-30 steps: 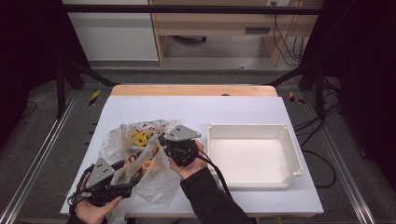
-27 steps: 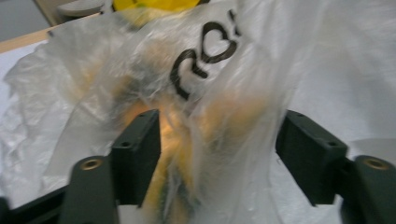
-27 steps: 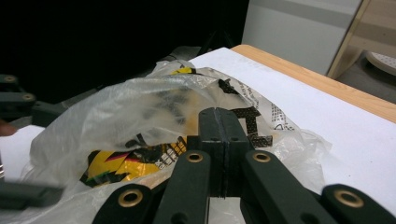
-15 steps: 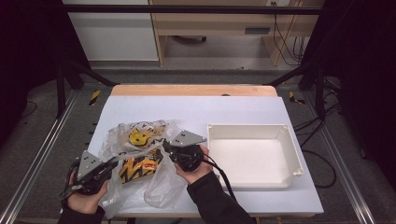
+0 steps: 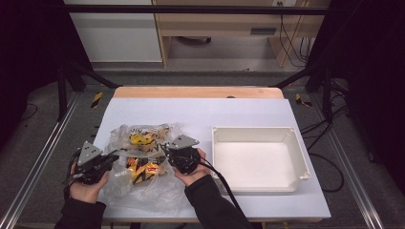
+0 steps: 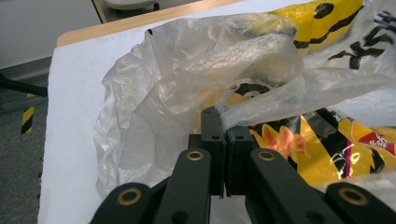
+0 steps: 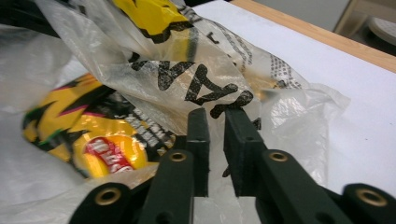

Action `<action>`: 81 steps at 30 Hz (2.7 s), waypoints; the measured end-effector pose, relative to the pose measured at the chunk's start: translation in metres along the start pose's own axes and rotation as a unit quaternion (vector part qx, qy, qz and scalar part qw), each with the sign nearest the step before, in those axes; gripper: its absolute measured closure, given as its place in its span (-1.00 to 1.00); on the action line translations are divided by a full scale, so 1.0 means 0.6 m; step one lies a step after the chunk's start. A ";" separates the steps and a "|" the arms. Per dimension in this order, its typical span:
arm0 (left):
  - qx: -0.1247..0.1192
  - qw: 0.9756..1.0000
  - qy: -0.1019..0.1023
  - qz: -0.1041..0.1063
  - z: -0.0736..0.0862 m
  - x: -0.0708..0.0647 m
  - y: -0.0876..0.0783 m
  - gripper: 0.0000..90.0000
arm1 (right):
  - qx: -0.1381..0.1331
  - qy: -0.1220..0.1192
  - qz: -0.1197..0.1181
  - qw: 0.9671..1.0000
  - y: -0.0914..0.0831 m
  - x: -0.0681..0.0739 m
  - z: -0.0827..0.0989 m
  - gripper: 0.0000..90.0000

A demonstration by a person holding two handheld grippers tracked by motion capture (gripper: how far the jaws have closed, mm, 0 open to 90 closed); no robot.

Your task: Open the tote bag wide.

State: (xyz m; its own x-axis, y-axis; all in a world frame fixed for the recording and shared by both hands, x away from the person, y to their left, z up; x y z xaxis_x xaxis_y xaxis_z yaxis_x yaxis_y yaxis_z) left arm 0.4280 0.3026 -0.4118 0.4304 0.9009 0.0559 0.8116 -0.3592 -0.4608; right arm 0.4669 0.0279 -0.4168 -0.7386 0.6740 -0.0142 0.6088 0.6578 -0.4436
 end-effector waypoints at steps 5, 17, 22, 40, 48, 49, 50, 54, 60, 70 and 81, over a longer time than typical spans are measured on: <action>-0.004 1.000 0.000 0.001 -0.002 -0.004 0.000 0.98 | -0.034 -0.006 -0.019 0.999 -0.041 0.008 -0.009 0.28; -0.014 1.000 -0.004 -0.009 -0.004 0.000 -0.005 0.99 | 0.021 0.000 -0.042 0.999 -0.032 0.038 0.059 0.21; -0.015 1.000 -0.006 -0.008 -0.004 0.000 -0.006 0.99 | 0.046 0.002 -0.040 0.998 -0.037 0.024 0.069 0.98; 0.006 1.000 0.017 -0.022 -0.010 0.000 0.031 0.98 | 0.007 0.014 0.060 0.998 -0.053 -0.040 0.033 1.00; 0.016 0.999 0.009 -0.031 -0.009 0.018 0.050 0.95 | 0.039 0.001 0.088 0.995 -0.003 -0.037 0.041 1.00; 0.018 0.999 0.003 -0.030 -0.007 0.021 0.051 0.92 | 0.046 -0.007 0.095 0.994 0.001 -0.035 0.042 1.00; 0.022 0.999 0.002 -0.033 -0.005 0.023 0.052 0.90 | 0.049 -0.016 0.099 0.994 0.004 -0.031 0.041 1.00; 0.019 0.999 -0.007 -0.027 -0.001 0.028 0.049 0.77 | 0.055 -0.021 0.098 0.993 0.008 -0.021 0.037 1.00; -0.018 0.999 -0.039 0.013 -0.006 0.029 0.014 0.36 | 0.052 -0.016 0.101 0.993 0.002 -0.027 0.035 1.00; 0.032 0.999 -0.016 0.023 0.040 0.008 -0.033 -0.04 | 0.045 -0.005 0.119 0.992 -0.012 -0.039 0.029 1.00; 0.123 0.992 0.007 0.004 0.067 0.003 -0.005 0.82 | 0.047 -0.008 0.115 0.992 -0.013 -0.034 0.028 1.00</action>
State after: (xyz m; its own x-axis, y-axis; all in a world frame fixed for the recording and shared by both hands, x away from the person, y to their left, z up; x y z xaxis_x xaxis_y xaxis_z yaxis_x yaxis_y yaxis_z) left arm 0.4105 0.3152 -0.4461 0.4427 0.8945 0.0626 0.6884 -0.2943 -0.6630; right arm 0.4722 0.0036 -0.4283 -0.5882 0.7966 -0.1392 0.7327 0.4520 -0.5088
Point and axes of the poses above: each handheld gripper's, and its own axes: y roughly forward along the jaws, z roughly out of its underside, x roughly to its left, the point moved 1 cm from there along y, roughly forward along the jaws, and after that the axes turned 4 degrees about -x, right-handed, at the moved point
